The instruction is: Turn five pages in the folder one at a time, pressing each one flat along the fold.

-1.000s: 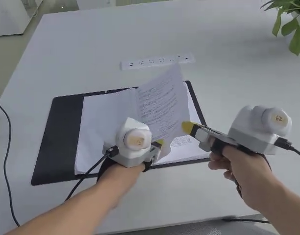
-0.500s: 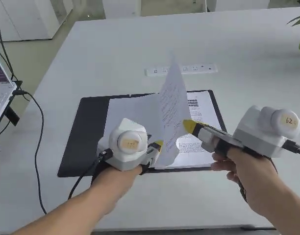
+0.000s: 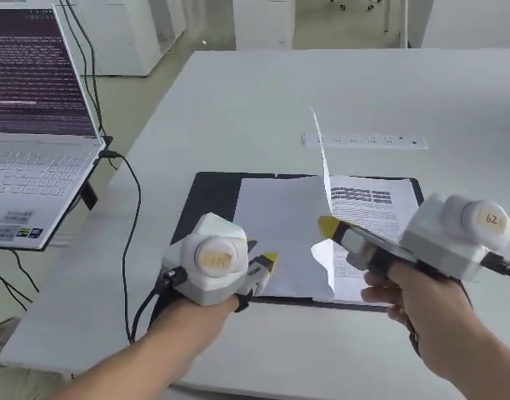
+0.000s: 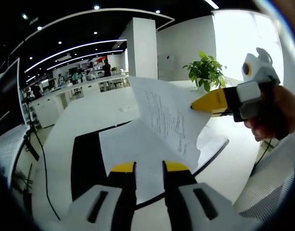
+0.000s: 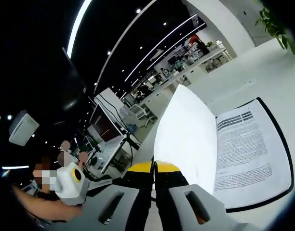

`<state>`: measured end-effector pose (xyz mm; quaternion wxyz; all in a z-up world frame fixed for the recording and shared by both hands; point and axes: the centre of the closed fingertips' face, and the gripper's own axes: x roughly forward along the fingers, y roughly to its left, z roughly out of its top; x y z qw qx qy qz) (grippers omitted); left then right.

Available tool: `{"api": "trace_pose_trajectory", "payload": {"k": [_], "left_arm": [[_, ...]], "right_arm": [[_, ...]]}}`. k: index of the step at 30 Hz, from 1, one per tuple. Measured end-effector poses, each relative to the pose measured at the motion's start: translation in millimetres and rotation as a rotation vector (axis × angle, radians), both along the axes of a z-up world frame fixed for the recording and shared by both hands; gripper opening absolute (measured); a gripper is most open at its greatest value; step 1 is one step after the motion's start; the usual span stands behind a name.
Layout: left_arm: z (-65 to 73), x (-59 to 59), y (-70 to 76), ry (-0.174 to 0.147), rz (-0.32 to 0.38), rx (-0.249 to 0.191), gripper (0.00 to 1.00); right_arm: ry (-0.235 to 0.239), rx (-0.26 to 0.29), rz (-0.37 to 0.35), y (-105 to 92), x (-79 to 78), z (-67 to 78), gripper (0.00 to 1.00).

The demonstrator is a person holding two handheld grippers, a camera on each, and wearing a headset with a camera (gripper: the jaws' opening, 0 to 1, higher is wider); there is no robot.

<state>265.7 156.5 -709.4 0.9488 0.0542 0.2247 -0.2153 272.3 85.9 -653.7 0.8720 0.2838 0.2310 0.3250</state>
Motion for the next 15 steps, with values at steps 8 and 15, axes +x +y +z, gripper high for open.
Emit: {"api": "trace_pose_trajectory", "payload": {"k": [8, 15], "left_arm": [[1.1, -7.9, 30.9, -0.004, 0.034, -0.008, 0.2], [1.1, -11.9, 55.5, -0.007, 0.065, -0.015, 0.21]], "right_arm": [[0.029, -0.013, 0.028, 28.8, 0.9, -11.1, 0.0], [0.058, -0.033, 0.051, 48.1, 9.3, -29.9, 0.0]]}}
